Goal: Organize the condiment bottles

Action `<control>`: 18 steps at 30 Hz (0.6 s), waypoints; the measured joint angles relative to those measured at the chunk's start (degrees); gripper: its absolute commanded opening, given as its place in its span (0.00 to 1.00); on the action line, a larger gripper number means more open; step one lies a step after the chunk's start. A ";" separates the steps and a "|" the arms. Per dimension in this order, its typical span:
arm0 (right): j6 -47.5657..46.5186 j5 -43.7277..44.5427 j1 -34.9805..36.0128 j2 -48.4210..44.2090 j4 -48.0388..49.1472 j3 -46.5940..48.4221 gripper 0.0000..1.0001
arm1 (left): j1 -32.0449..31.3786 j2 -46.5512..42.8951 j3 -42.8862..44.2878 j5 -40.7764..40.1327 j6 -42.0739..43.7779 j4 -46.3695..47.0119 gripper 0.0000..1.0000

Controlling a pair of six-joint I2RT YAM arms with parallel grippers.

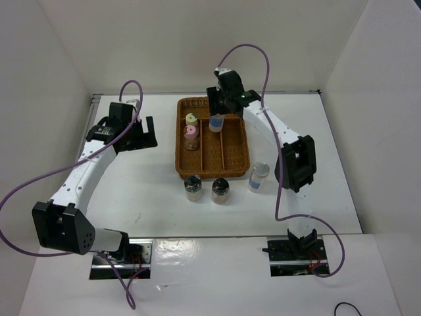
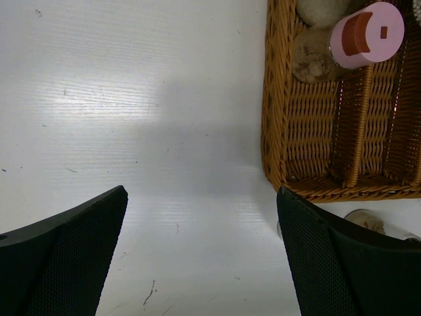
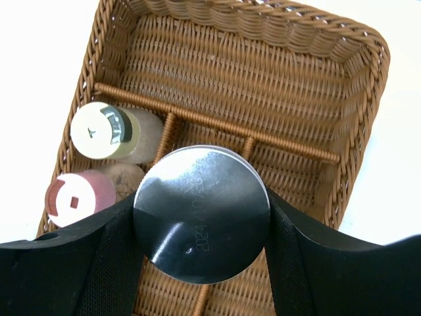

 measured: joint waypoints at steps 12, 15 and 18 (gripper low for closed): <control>0.04 -0.04 0.87 5.29 0.33 4.68 0.44 | 0.35 0.07 0.00 0.46 0.17 0.09 1.00; 0.04 0.02 1.55 7.02 -0.17 4.66 0.44 | 0.50 0.07 0.00 0.46 0.20 0.11 1.00; 0.04 0.39 2.19 8.00 -0.70 4.42 0.44 | 0.55 0.07 0.00 0.44 0.20 0.11 1.00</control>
